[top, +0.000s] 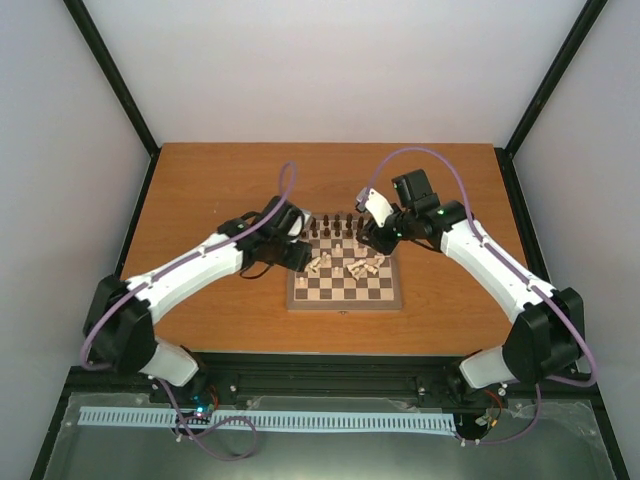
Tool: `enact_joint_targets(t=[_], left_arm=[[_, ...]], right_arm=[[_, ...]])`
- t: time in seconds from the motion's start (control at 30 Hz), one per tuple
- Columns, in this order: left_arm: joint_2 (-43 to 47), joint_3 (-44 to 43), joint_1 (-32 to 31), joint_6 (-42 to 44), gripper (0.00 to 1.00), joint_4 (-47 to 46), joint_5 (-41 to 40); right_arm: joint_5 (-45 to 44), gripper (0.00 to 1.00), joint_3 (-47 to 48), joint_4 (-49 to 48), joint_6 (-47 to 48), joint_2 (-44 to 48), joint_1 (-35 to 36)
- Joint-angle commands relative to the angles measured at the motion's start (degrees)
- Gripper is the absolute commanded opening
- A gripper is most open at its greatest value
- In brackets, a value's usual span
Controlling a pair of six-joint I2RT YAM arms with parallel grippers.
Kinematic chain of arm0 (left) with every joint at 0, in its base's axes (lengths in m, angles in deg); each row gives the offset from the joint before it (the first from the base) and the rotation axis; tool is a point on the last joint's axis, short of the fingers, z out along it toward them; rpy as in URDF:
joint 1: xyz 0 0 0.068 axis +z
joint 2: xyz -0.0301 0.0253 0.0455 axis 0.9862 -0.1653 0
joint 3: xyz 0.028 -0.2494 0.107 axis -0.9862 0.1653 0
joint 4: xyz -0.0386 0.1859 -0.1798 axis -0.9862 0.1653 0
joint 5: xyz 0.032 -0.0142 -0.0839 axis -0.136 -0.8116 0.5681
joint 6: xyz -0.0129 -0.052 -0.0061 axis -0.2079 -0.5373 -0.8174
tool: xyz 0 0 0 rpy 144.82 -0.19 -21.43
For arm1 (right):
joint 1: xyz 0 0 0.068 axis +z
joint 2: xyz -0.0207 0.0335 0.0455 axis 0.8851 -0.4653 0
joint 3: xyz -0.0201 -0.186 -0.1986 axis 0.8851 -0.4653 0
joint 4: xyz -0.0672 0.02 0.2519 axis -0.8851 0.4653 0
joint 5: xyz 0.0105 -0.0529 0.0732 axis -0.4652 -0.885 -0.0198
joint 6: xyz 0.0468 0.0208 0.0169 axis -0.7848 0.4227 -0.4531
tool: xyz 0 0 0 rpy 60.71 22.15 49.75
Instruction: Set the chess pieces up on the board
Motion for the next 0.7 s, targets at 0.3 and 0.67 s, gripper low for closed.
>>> enact_joint_targets(t=[0.3, 0.67], left_arm=[[-17.7, -11.0, -3.7, -1.3, 0.48, 4.4, -7.6], [-21.5, -12.5, -3.7, -1.9, 0.34, 2.4, -8.2]], right_arm=[[2.2, 0.35, -3.2, -6.1, -0.7, -0.9, -3.1], [3.7, 0.35, -2.9, -5.2, 0.4, -2.4, -3.5]])
